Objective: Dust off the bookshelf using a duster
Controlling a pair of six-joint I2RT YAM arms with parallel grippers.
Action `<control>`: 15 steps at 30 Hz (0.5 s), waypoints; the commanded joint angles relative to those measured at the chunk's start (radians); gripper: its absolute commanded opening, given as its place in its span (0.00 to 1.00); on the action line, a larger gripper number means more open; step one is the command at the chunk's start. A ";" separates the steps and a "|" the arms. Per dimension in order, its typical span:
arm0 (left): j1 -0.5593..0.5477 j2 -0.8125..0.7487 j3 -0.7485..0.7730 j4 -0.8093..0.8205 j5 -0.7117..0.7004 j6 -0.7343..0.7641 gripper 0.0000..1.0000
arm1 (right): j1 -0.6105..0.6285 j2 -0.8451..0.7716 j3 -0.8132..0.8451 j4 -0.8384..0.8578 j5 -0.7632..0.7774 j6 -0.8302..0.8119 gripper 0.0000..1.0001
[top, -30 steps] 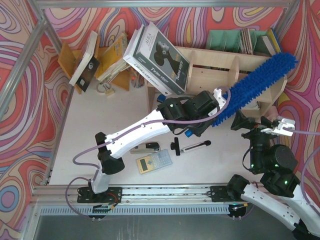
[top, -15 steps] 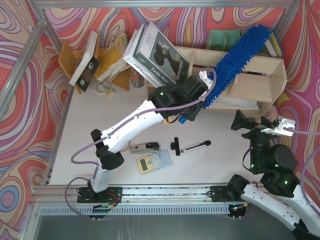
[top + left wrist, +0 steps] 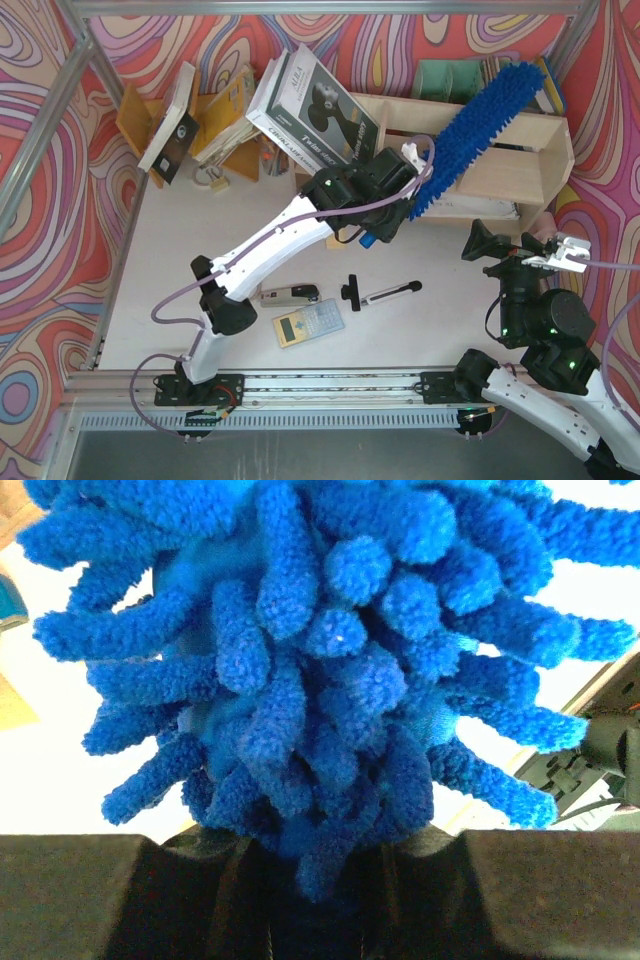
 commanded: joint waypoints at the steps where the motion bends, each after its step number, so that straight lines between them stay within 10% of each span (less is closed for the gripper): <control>1: -0.010 0.028 0.061 -0.017 0.053 0.018 0.00 | -0.001 -0.004 0.000 0.026 0.012 0.004 0.99; 15: -0.110 0.044 0.075 -0.008 0.104 0.070 0.00 | -0.001 0.000 0.002 0.023 0.012 0.005 0.99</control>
